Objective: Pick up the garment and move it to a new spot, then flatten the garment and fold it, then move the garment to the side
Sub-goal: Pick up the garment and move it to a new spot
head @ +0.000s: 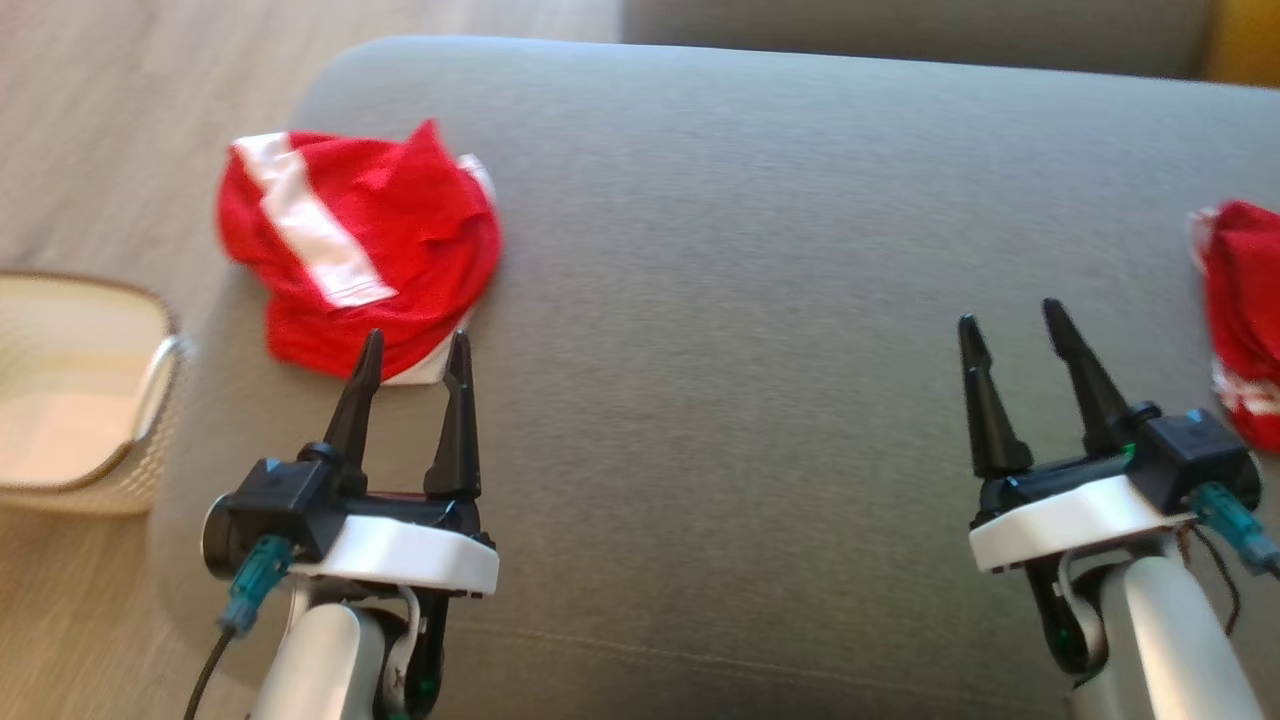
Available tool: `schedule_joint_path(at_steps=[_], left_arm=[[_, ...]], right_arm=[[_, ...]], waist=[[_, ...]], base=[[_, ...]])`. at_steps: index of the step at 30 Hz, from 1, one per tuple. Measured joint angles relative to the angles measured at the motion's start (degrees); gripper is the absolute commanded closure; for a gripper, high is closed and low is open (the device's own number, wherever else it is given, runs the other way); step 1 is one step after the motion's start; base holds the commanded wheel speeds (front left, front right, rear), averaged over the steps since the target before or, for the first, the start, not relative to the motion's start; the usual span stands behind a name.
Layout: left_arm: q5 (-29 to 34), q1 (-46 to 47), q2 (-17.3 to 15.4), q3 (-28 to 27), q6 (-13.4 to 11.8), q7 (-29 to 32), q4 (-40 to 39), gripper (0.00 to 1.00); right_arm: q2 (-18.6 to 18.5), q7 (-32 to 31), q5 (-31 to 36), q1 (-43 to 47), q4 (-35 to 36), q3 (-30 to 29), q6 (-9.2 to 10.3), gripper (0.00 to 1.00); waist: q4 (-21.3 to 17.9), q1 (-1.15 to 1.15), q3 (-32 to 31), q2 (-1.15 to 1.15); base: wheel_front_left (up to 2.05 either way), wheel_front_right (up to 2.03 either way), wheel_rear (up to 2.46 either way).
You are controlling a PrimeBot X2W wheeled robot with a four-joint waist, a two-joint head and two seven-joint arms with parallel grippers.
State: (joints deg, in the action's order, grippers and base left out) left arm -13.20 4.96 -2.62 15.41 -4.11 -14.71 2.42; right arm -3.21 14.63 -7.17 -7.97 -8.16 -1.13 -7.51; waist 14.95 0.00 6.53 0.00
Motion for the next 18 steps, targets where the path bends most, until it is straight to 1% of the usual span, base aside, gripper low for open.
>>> schedule_joint_path(at_steps=[9,10,15,18], left_arm=[[-0.04,-0.69,-0.02,-1.31,-0.24,0.0,-0.18,0.0],[-0.04,-0.69,-0.02,-1.31,-0.24,0.0,-0.18,0.0],[-0.08,-2.16,-0.02,-1.45,-0.47,0.0,-0.41,0.0],[-2.07,-3.42,-0.07,-1.86,-1.03,0.0,-1.27,0.0]], right_arm=[[0.02,0.0,-0.05,0.36,-0.66,2.65,0.0,0.0],[0.02,0.0,-0.05,0.36,-0.66,2.65,0.0,0.0],[0.03,0.0,-0.71,0.41,-1.33,4.24,0.0,0.0],[0.04,0.0,-1.42,0.35,-1.81,6.31,0.0,0.0]], waist=[[9.08,0.0,-0.66,0.0],[9.08,0.0,-0.66,0.0],[13.72,0.0,-1.1,0.0],[15.47,0.0,-1.17,0.0]], base=[[0.0,0.0,0.0],[0.0,0.0,0.0],[0.0,0.0,0.0],[0.0,0.0,0.0]])
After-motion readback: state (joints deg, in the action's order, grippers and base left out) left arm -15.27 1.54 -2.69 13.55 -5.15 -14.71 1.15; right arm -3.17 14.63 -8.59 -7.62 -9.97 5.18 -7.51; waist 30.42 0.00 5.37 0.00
